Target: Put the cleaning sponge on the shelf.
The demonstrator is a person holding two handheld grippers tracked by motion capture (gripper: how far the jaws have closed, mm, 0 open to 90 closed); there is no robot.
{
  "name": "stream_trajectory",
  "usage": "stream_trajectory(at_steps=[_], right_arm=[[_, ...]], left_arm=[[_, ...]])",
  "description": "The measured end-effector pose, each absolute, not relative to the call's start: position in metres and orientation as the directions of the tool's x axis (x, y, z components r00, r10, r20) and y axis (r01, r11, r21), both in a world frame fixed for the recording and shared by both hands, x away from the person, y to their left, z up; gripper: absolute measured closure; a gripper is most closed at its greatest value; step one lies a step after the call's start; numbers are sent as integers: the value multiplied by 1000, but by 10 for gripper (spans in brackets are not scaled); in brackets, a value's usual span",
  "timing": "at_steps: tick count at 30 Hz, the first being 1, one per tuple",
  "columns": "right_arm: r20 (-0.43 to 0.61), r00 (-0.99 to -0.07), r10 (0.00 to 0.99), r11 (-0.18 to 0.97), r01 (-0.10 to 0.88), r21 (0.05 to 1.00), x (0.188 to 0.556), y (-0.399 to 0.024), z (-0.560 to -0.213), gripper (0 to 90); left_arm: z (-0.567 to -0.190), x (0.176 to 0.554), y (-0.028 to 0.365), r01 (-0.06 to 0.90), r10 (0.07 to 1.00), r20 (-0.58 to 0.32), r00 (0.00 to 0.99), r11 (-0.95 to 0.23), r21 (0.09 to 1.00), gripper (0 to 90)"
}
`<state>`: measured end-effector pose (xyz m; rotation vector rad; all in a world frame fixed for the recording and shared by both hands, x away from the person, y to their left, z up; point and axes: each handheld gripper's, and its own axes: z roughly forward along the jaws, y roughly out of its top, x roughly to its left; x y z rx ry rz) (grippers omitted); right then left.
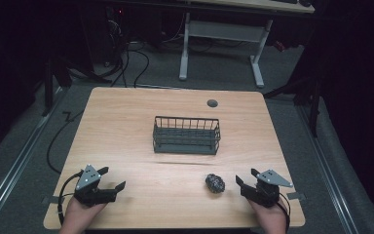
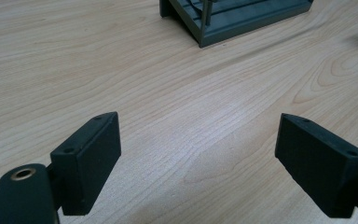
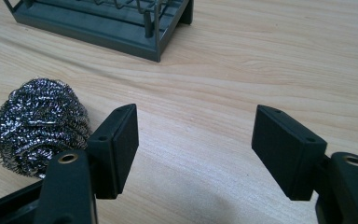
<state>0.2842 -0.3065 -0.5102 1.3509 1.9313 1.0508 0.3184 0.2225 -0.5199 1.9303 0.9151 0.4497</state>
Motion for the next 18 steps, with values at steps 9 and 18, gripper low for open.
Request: stream_trajectory(at_steps=[9, 18], right_arm=[[-32, -341, 939, 216, 517, 829, 284, -299, -509, 309], [-35, -338, 940, 220, 528, 820, 284, -300, -508, 290]], left_arm=[[-520, 318, 221, 408, 745, -50, 665, -307, 860, 146], [-520, 317, 221, 410, 743, -47, 667, -313, 857, 147]])
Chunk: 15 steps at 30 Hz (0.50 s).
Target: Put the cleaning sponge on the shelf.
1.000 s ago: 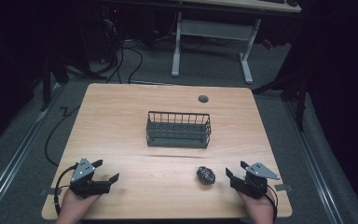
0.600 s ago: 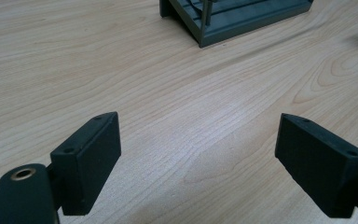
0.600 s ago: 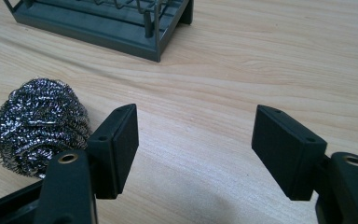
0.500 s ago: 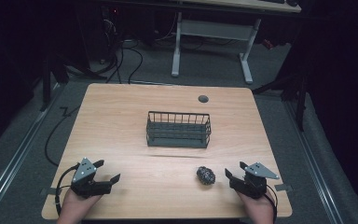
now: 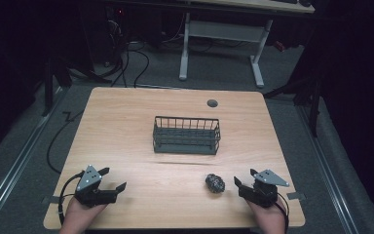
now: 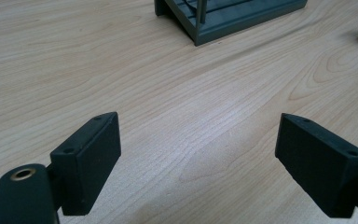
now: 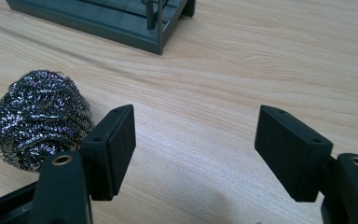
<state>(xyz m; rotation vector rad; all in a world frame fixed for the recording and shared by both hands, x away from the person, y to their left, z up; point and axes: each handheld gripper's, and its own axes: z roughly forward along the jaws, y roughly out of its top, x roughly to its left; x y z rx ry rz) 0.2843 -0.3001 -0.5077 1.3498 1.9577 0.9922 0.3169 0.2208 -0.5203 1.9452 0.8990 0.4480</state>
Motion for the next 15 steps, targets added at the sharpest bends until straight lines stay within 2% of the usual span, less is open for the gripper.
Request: stream_trajectory(at_steps=[15], right_arm=[[-42, -372, 927, 283, 624, 729, 296, -292, -492, 273]], left_arm=[[-521, 317, 220, 414, 740, -53, 670, -314, 854, 148]])
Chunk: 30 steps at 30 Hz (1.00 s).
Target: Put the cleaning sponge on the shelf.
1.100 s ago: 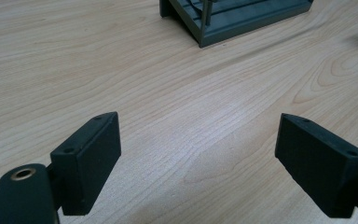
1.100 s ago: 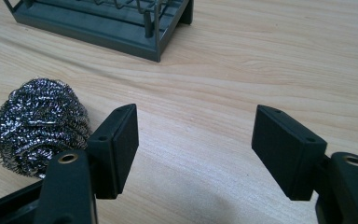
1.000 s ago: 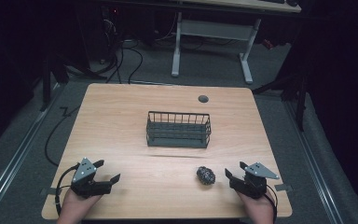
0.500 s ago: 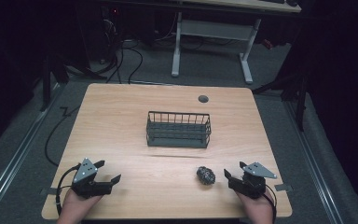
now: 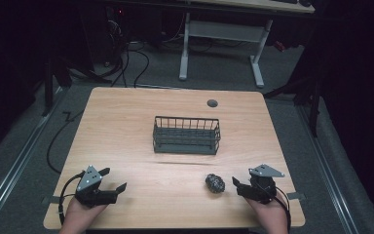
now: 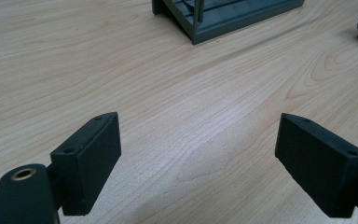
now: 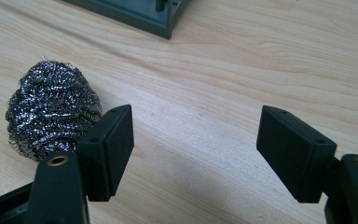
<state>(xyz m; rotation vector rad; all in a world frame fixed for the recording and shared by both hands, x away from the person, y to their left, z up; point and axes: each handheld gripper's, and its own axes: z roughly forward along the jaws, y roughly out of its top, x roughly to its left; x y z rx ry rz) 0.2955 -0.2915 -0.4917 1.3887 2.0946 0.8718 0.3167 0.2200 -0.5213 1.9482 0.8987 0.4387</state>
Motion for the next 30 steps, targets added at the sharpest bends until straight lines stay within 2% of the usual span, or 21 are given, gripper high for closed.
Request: stream_trajectory(at_steps=[16, 30], right_arm=[[-68, -448, 891, 393, 689, 609, 300, -285, -495, 277], [-76, -515, 854, 496, 761, 419, 308, -277, -486, 261]], left_arm=[[-520, 316, 222, 410, 736, -51, 675, -316, 856, 149], [-520, 316, 223, 411, 737, -56, 673, -310, 858, 150]])
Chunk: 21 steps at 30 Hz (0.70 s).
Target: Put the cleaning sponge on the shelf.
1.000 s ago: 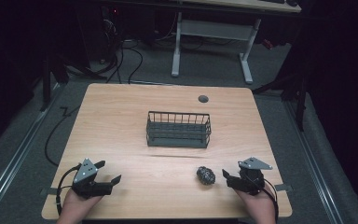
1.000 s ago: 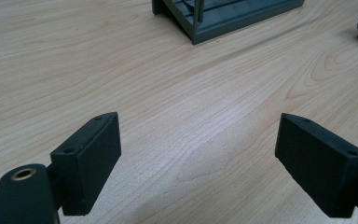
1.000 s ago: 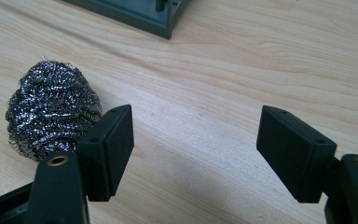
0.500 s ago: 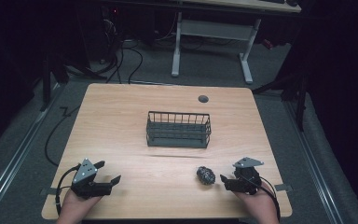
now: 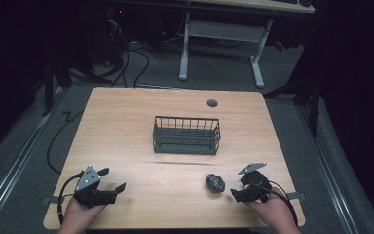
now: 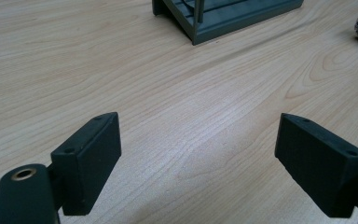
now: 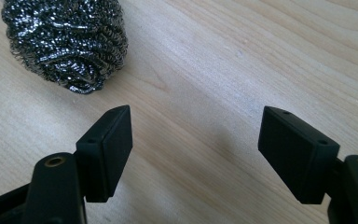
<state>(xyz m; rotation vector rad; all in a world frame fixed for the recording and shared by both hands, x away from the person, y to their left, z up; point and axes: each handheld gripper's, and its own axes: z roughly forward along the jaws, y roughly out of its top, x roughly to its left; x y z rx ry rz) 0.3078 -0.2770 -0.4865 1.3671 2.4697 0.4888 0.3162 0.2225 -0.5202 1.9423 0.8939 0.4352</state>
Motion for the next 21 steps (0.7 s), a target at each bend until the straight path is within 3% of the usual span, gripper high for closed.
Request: stream_trajectory(at_steps=[21], right_arm=[[-77, -592, 802, 590, 766, 256, 324, -253, -469, 229]], left_arm=[[-522, 315, 222, 420, 744, -54, 666, -314, 851, 144]])
